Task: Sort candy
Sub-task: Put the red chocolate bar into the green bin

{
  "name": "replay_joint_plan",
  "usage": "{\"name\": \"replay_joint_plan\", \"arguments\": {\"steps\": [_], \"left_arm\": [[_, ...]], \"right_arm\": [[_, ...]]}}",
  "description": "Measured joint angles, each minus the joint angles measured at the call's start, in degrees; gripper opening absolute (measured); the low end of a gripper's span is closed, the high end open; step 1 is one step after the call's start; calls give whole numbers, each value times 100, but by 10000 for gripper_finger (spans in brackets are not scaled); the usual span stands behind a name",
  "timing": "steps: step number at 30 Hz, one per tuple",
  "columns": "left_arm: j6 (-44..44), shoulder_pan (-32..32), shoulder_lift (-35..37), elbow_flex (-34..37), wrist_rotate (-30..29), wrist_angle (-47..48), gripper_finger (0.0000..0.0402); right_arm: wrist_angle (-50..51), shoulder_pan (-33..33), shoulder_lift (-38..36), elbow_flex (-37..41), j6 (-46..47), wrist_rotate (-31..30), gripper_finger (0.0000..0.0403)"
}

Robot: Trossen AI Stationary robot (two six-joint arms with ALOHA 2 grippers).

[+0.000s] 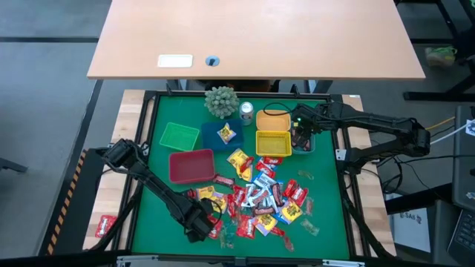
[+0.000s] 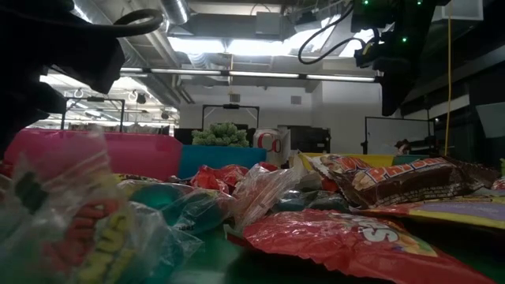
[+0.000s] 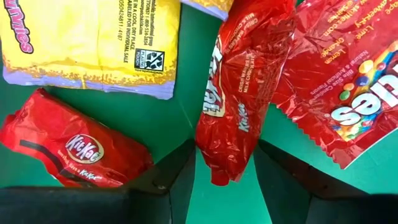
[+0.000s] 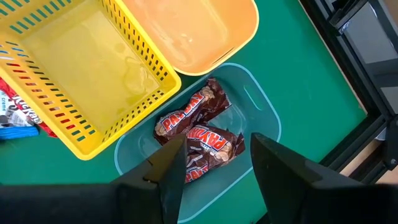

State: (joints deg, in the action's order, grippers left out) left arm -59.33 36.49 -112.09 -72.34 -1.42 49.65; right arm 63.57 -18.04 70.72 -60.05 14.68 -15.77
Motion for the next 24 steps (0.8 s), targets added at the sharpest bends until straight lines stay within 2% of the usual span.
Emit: {"name": "replay_joint_plan", "arguments": {"steps": [4, 14, 24], "left_arm": [[1, 0, -2, 0, -8, -11, 126], [0, -4, -11, 2, -36, -10, 11], [489, -35, -68, -383, 56, 353, 2]], "right_arm": [[0, 2, 0, 0, 0, 0, 177], [0, 2, 0, 0, 0, 0, 177], [-7, 0, 0, 0, 0, 0, 177]]}}
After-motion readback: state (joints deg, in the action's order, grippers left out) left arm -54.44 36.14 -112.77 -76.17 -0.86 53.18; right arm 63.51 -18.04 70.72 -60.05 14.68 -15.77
